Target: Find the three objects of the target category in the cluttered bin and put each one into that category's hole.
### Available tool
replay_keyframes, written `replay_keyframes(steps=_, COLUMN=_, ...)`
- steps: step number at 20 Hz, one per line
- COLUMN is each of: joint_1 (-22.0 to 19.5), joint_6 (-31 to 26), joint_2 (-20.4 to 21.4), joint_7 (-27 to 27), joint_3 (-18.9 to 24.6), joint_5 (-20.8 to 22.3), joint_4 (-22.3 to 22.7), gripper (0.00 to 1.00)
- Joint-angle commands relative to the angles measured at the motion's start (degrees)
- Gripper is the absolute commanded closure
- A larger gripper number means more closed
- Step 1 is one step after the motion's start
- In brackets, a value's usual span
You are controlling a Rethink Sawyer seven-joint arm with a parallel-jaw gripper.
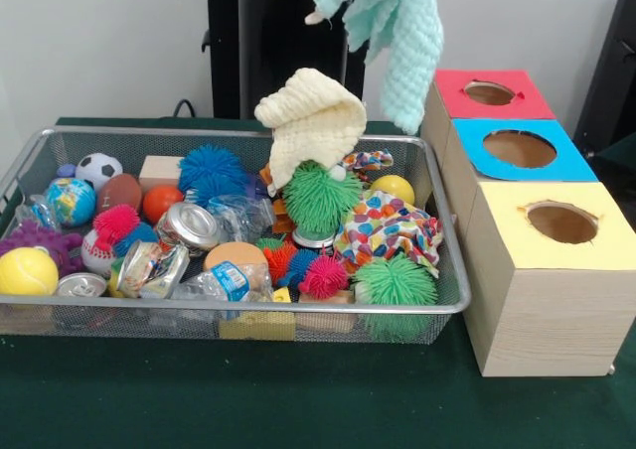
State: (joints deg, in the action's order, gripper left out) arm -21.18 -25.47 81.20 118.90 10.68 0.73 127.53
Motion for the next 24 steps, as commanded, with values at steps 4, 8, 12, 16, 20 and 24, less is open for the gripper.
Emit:
replay_keyframes(steps=4, joint_1=-3.89, joint_6=2.78, joint_2=-5.15, joint_7=-10.14, joint_3=7.82, joint_5=5.79, joint_4=4.67, gripper=1.0)
replay_keyframes(steps=8, joint_1=-5.53, joint_6=3.28, joint_2=-5.16, joint_7=-9.82, joint_3=9.99, joint_5=5.88, joint_4=5.05, gripper=1.0)
replay_keyframes(steps=12, joint_1=-6.83, joint_6=3.74, joint_2=-5.7, joint_7=-8.94, joint_3=11.6, joint_5=6.64, joint_4=4.98, gripper=1.0)
replay_keyframes(steps=16, joint_1=-7.76, joint_6=4.43, joint_2=-5.95, joint_7=-7.93, joint_3=13.09, joint_5=7.67, joint_4=5.0, gripper=1.0)
replay_keyframes(steps=20, joint_1=-9.47, joint_6=4.39, joint_2=-6.04, joint_7=-8.57, joint_3=15.21, joint_5=8.32, joint_4=5.19, gripper=1.0)
replay_keyframes(steps=24, joint_1=-11.68, joint_6=4.61, joint_2=-6.2, joint_7=-9.42, joint_3=18.03, joint_5=8.87, joint_4=5.53, gripper=1.0)
